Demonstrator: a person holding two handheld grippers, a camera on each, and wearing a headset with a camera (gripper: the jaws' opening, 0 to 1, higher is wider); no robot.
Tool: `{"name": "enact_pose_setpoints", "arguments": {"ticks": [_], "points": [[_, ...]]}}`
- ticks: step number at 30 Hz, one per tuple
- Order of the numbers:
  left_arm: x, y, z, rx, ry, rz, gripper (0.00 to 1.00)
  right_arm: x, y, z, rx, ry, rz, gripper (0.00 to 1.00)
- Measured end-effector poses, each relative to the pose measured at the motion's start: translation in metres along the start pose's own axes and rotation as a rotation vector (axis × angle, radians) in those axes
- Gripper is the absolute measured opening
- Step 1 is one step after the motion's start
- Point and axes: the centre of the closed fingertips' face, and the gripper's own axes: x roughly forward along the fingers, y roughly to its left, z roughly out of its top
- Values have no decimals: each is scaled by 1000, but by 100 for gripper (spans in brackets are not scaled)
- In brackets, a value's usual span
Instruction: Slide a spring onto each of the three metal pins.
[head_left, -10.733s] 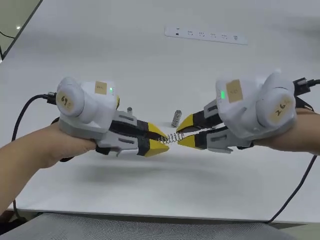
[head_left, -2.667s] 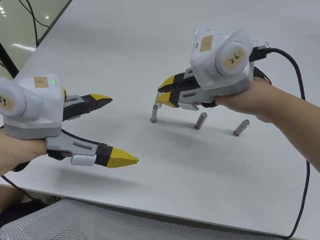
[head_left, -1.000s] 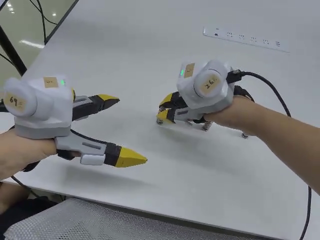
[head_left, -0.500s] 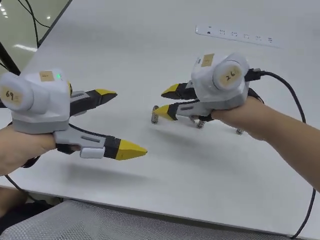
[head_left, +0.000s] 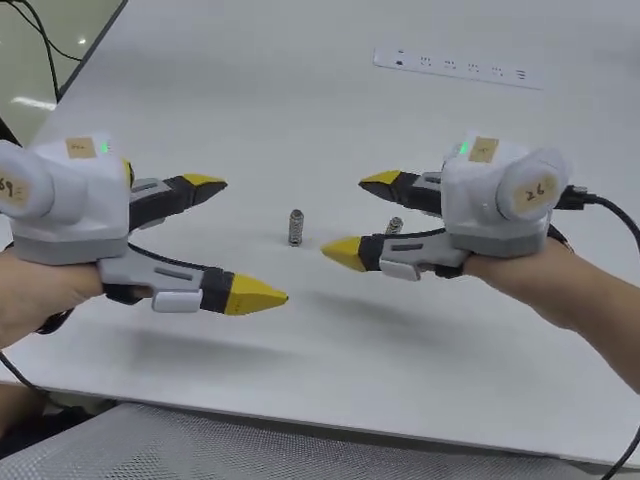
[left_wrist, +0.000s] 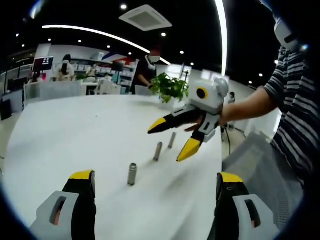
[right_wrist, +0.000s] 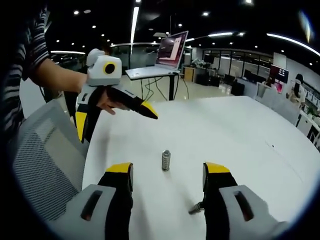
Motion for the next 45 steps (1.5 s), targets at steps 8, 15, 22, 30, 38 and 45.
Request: {"name": "enact_pose_setpoints", "arguments": {"ticks": [8,15,22,30,38,45], "points": [[4,-2,6,20,-5,-3,98,-28,-6,-3,64,-64,-55,70],[4,-1,8,26,-4,6,98,-55,-14,-22,104,-74,-113,83],[6,-3,10,36,-1,7,98,-83,-20,-36,148,-89,-167,91],[6,-5,11,38,3,13,98,-110,-31,-57,206,-84,-231,95],[2,-3,11,34,5,38,98,-120,-30,-62,218,-87,-236,99],[0,-3,12,32,6,50,98,-127,-32,-68,234,-77,-249,99]]}}
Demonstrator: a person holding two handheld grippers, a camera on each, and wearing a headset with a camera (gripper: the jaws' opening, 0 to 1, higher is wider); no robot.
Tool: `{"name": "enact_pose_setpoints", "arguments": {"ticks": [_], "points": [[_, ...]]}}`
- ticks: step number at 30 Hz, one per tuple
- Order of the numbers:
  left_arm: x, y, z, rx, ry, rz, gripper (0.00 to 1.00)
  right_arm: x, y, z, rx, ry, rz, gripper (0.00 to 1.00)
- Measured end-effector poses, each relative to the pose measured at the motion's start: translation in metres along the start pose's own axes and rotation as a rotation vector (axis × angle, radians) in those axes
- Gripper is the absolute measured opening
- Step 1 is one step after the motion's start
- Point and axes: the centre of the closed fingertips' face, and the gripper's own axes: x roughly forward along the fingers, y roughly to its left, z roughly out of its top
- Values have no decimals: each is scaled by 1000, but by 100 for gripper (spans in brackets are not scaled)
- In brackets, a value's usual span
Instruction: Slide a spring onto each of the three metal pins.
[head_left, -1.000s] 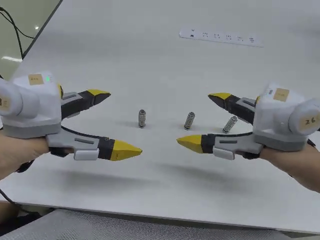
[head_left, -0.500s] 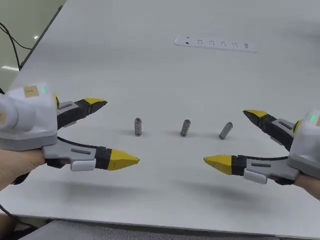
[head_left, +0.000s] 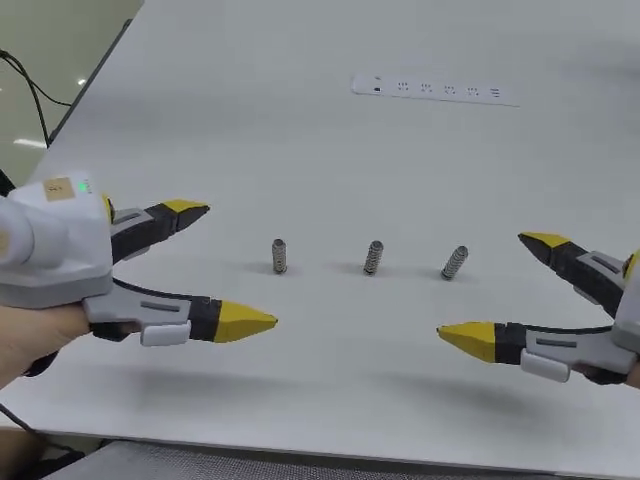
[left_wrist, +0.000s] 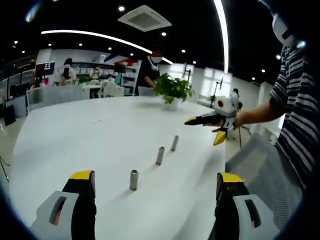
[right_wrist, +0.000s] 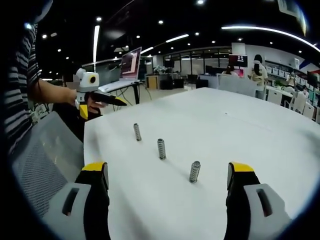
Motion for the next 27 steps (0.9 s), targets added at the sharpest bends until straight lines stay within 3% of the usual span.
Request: {"name": "enact_pose_setpoints", "arguments": {"ticks": [27], "points": [[0,-5,3,-4,-5,14,98,-8,-2,0,-16,24,-2,97]]}}
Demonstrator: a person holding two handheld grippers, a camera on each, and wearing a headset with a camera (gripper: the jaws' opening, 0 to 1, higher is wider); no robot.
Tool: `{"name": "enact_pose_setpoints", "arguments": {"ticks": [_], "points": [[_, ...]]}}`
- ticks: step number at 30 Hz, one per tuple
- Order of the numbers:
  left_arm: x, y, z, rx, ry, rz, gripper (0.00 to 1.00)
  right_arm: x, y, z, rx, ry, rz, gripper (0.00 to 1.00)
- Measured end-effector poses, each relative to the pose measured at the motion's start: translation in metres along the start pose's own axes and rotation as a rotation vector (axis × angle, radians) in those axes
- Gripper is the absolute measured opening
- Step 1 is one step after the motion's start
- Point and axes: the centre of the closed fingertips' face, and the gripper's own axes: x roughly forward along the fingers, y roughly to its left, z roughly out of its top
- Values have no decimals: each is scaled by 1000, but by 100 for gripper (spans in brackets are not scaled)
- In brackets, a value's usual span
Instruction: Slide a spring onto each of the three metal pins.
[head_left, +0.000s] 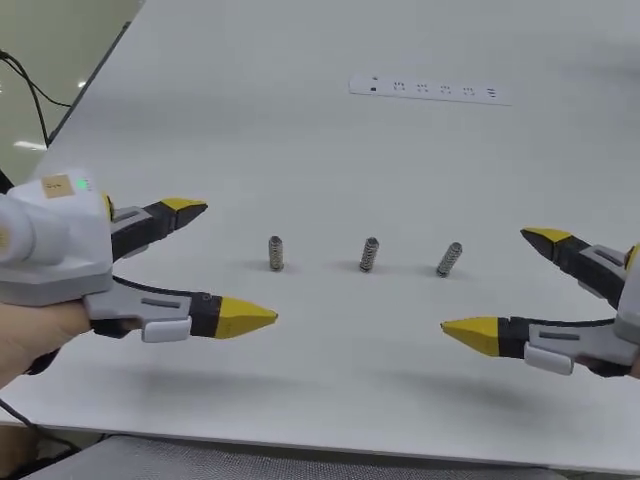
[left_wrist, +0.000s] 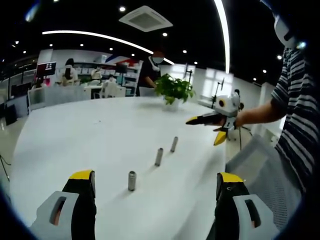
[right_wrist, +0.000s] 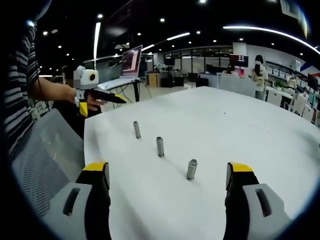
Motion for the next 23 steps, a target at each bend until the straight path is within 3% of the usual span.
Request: {"name": "enact_pose_setpoints", "arguments": {"ticks": [23], "points": [[-6,3,-1,-4,0,11,98,0,-2,0,-7,16,-4,97]]}}
